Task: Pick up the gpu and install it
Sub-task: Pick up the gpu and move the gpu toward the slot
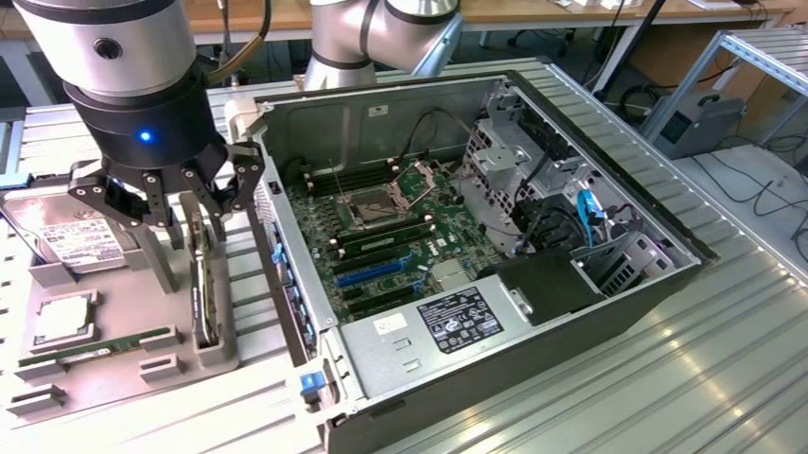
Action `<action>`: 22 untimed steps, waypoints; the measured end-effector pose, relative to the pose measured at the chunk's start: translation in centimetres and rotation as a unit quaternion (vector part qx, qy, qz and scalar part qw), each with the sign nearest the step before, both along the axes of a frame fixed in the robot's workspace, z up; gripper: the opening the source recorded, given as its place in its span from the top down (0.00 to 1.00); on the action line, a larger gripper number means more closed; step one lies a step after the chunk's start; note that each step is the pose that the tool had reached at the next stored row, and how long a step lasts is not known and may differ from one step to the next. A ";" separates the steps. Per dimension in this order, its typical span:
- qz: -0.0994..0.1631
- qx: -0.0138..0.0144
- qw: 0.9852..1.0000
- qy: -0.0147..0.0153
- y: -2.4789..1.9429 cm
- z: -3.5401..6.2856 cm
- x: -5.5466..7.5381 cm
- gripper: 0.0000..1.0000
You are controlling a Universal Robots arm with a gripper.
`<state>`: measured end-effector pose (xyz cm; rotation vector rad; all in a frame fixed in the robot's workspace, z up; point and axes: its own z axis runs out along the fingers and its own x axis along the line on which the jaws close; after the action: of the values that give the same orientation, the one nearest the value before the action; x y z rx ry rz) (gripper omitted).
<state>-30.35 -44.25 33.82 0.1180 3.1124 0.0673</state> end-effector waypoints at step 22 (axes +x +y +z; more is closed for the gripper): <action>0.000 0.000 1.000 0.000 0.10 -1.40 0.0 0.58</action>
<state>-30.35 -44.15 32.43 0.1184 3.1124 0.0673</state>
